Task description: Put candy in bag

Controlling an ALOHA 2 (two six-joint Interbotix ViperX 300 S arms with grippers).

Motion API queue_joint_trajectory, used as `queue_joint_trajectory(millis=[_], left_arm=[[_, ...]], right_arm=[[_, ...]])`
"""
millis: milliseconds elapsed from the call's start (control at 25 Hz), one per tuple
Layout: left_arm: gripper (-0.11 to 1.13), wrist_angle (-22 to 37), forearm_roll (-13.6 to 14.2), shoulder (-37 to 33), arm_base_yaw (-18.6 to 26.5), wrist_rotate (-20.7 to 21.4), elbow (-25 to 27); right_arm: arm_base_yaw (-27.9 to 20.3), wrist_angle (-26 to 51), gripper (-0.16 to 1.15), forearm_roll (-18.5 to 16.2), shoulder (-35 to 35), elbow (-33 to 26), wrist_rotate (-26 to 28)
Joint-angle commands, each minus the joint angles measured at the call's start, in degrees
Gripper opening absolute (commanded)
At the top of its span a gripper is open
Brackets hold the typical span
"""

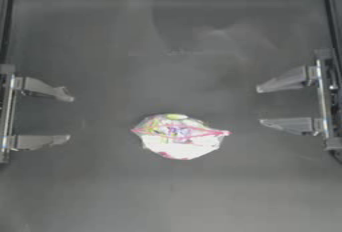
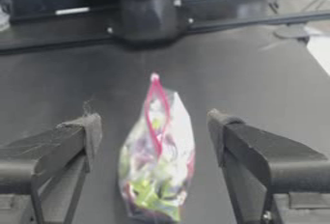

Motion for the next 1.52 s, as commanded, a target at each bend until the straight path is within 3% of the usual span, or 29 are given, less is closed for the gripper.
queue_joint_trajectory(millis=[40, 560, 1520], left_arm=[[0.97, -0.18, 0.18, -0.44, -0.09, 0.62, -0.18], [0.97, -0.18, 0.18, -2.64, -0.09, 1.23, 0.53], [0.96, 0.09, 0.09, -10.28, 0.44, 1.14, 3.87]], right_arm=[[0.09, -2.11, 0.89, -0.18, -0.70, 0.53, -0.09], [0.09, -3.78, 0.89, -0.18, -7.47, 4.75, -0.18], [0.09, -6.24, 0.89, 0.18, -9.05, 6.86, 0.09]])
